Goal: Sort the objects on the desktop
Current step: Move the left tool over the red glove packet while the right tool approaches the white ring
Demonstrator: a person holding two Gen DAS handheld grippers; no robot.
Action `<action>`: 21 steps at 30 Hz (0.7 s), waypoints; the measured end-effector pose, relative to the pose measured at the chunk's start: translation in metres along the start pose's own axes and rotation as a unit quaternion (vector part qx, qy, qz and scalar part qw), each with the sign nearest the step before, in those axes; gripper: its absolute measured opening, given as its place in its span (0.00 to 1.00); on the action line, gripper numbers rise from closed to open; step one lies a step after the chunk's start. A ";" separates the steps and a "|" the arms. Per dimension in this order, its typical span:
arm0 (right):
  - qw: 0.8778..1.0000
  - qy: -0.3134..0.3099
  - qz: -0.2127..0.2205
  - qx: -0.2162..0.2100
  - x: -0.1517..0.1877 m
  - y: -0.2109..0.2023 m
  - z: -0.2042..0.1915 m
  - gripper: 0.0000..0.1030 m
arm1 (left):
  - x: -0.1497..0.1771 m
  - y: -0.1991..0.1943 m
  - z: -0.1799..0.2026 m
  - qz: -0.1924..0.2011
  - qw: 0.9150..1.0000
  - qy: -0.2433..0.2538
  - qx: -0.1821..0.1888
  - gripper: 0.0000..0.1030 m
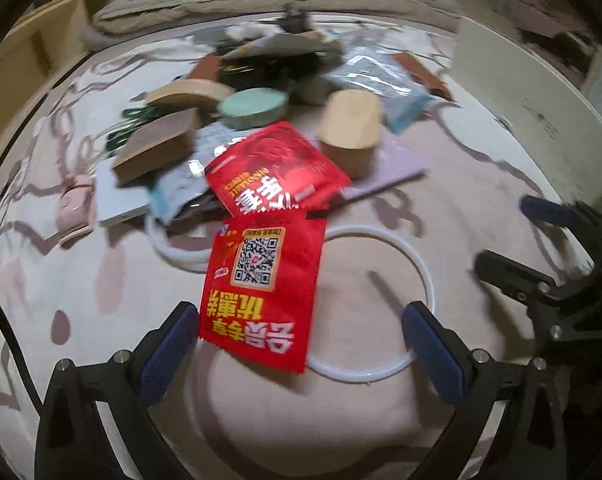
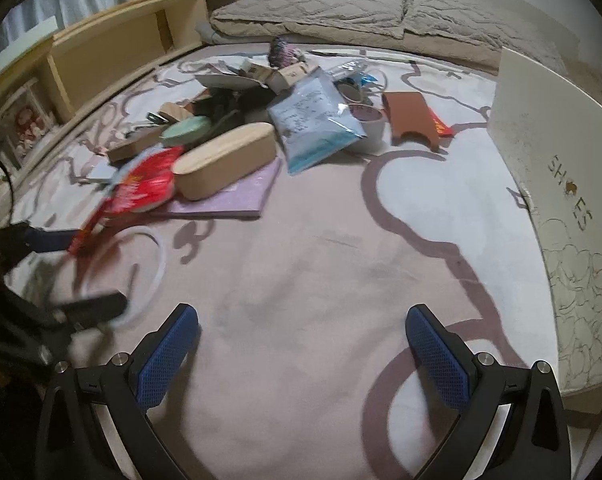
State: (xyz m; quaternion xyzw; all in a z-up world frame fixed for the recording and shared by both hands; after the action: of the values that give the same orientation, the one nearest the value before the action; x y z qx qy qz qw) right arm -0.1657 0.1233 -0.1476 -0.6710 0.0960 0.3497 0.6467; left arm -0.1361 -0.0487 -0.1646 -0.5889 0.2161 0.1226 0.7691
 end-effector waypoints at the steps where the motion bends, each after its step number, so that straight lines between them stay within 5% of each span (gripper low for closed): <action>1: 1.000 0.003 0.001 -0.007 -0.001 -0.001 -0.001 1.00 | 0.001 0.000 0.005 -0.001 1.000 0.009 0.004 0.99; 11: 0.999 0.025 -0.006 -0.028 -0.005 0.002 0.001 1.00 | 0.002 -0.019 0.004 0.000 0.999 0.051 0.019 1.00; 16: 1.000 0.011 -0.002 -0.025 -0.006 0.002 -0.007 1.00 | -0.007 -0.040 -0.022 0.046 0.998 -0.007 0.037 1.00; 21: 0.999 -0.013 0.003 -0.038 -0.008 -0.001 -0.026 1.00 | -0.010 -0.033 -0.033 0.046 0.997 -0.055 0.034 1.00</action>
State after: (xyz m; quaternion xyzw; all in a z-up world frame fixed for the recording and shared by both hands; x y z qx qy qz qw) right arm -0.1616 0.0964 -0.1439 -0.6902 0.0765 0.3641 0.6207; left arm -0.1359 -0.0887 -0.1388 -0.5443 0.2048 0.1828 0.7927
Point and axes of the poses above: each gripper's, at about its wrist camera, not at the fingertips, and y roughly the way its jaws point, z to its right, x to its underside, the point moved 2 cm from there along y, roughly the way its jaws point, and after that the axes turned 14 degrees about x, right-handed, at the moved point
